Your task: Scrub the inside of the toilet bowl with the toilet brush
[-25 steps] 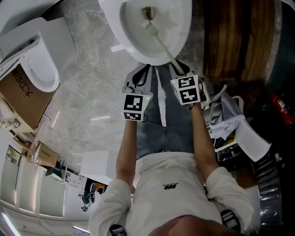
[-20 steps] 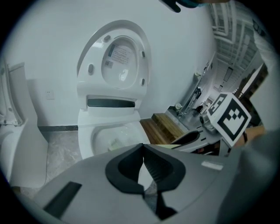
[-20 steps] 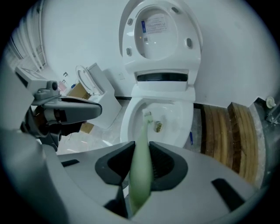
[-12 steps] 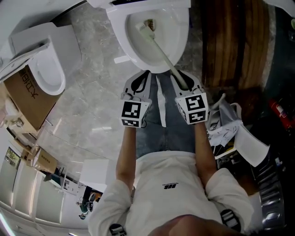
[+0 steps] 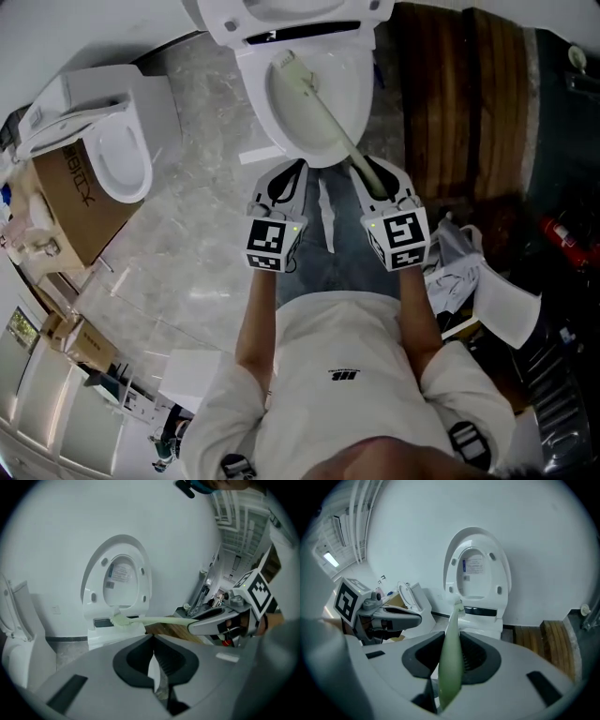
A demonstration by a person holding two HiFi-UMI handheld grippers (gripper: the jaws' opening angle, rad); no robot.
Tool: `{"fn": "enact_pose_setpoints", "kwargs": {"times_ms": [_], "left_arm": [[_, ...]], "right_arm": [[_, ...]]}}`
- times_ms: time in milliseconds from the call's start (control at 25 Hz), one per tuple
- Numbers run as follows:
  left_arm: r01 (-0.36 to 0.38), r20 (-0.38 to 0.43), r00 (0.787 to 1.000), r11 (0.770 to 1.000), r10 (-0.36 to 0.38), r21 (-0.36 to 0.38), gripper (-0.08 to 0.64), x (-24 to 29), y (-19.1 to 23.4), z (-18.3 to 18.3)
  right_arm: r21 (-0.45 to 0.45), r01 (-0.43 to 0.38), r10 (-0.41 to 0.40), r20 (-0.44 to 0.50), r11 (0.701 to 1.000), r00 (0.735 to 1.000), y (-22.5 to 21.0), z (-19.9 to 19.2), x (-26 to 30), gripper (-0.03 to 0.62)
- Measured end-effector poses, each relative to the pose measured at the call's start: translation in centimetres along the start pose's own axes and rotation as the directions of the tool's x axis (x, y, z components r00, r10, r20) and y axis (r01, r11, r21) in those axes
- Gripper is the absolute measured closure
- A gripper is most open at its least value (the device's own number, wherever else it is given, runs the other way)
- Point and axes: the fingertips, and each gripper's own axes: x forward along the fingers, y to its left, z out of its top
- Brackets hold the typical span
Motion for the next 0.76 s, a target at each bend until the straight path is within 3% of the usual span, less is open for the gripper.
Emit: {"fn": "enact_pose_setpoints", "kwargs": {"times_ms": [480, 760], "left_arm": [[-0.014, 0.136, 0.991, 0.993, -0.003, 0.118, 0.551, -4.9, -2.8, 9.1], [-0.025, 0.17, 0.985, 0.988, -0.002, 0.154, 0.551, -7.3, -4.9, 11.9]], "right_arm": [[-0.075, 0.025, -0.013, 0.159, 0.997, 0.987, 1.6, 8.3, -7.2, 0.499], [-0.109, 0.027, -0.003, 0.209, 0.994, 0.978, 2.2, 11.3, -10.6, 0.5]]}}
